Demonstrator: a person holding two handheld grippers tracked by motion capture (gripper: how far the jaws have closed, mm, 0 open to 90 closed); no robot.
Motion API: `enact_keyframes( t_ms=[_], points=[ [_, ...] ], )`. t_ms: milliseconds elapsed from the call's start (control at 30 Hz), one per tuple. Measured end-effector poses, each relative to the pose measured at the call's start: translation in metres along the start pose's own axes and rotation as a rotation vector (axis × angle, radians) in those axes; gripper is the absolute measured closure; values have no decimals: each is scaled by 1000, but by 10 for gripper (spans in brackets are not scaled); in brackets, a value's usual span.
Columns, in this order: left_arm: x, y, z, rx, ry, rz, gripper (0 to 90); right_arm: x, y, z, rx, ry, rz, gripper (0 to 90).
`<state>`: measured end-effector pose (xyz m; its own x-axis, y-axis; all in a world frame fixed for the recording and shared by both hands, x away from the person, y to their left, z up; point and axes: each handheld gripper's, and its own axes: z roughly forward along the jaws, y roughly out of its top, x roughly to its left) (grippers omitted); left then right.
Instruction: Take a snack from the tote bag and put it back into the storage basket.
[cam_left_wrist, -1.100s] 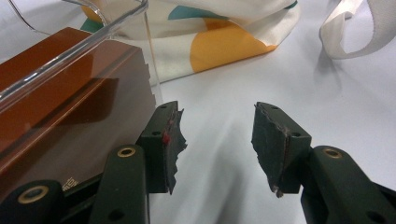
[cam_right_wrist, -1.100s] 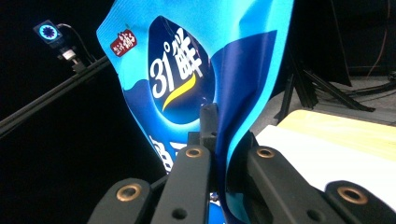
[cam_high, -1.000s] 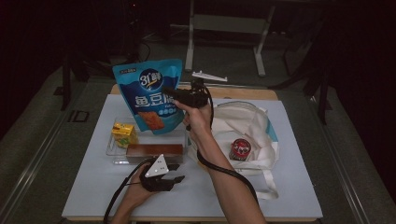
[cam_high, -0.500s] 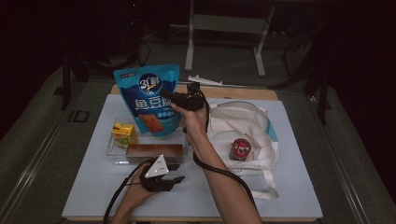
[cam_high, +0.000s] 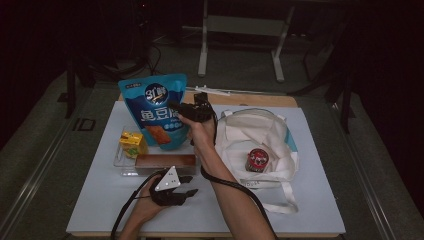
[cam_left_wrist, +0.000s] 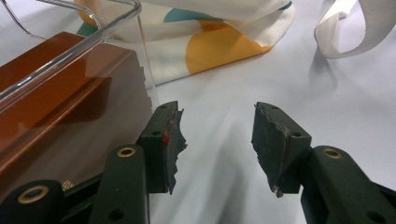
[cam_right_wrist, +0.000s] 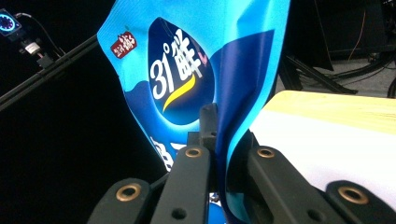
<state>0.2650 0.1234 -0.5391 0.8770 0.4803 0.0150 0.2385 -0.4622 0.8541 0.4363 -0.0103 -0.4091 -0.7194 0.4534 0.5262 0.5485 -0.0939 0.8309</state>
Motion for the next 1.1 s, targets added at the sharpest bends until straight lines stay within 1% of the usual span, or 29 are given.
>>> enact_keyframes(
  t_ms=[67, 167, 267, 333, 400, 533, 600, 733, 767, 800, 867, 900, 933, 967, 1000, 1033, 1067, 1100],
  points=[
    [0, 0, 0, -1, -1, 0, 518, -3, -5, 1, -4, 7, 4, 895],
    [0, 0, 0, 0, -3, 1, 518, -8, -11, 5, 19, 0, 4, 893],
    [0, 0, 0, 0, -4, 0, 518, -9, -16, 9, 28, 1, 1, 888],
    [0, 0, 0, 0, -5, 1, 518, -10, -17, 11, 21, 12, 0, 888],
    [0, 0, 0, -1, -5, 3, 518, -9, -16, 12, 21, 6, -9, 889],
    [0, 0, 0, -2, -7, 4, 518, -8, -15, 15, -6, 18, 5, 890],
    [0, 0, 0, -2, -7, 8, 518, -9, -16, 17, -12, 25, 2, 890],
    [0, 0, 0, -2, -11, 5, 518, -13, -19, 17, -11, 42, 10, 879],
    [0, 0, 0, -2, -11, 4, 517, -13, -18, 14, 4, 36, 12, 865],
    [0, 0, 0, -2, -10, 4, 517, -13, -17, 13, 14, 36, 5, 862],
    [0, 0, 0, 0, -8, 7, 517, -13, -14, 9, 54, 27, -7, 847],
    [0, 0, 0, 2, -7, 8, 517, -12, -12, 7, 70, 21, -23, 835],
    [0, 0, 0, 2, -7, 8, 517, -12, -10, 3, 107, 9, -43, 808],
    [0, 0, 0, 3, -7, 8, 517, -12, -10, 3, 107, 9, -43, 808],
    [0, 0, 0, 5, -7, 8, 517, -12, -8, 0, 126, -1, -53, 803],
    [0, 0, 0, 6, -6, 7, 516, -13, -7, -4, 166, -15, -72, 770],
    [0, 0, 0, 5, -6, 8, 516, -13, -7, -4, 166, -15, -72, 770],
    [0, 0, 0, 6, -6, 7, 516, -12, -7, -7, 184, -30, -97, 754]
  ],
)
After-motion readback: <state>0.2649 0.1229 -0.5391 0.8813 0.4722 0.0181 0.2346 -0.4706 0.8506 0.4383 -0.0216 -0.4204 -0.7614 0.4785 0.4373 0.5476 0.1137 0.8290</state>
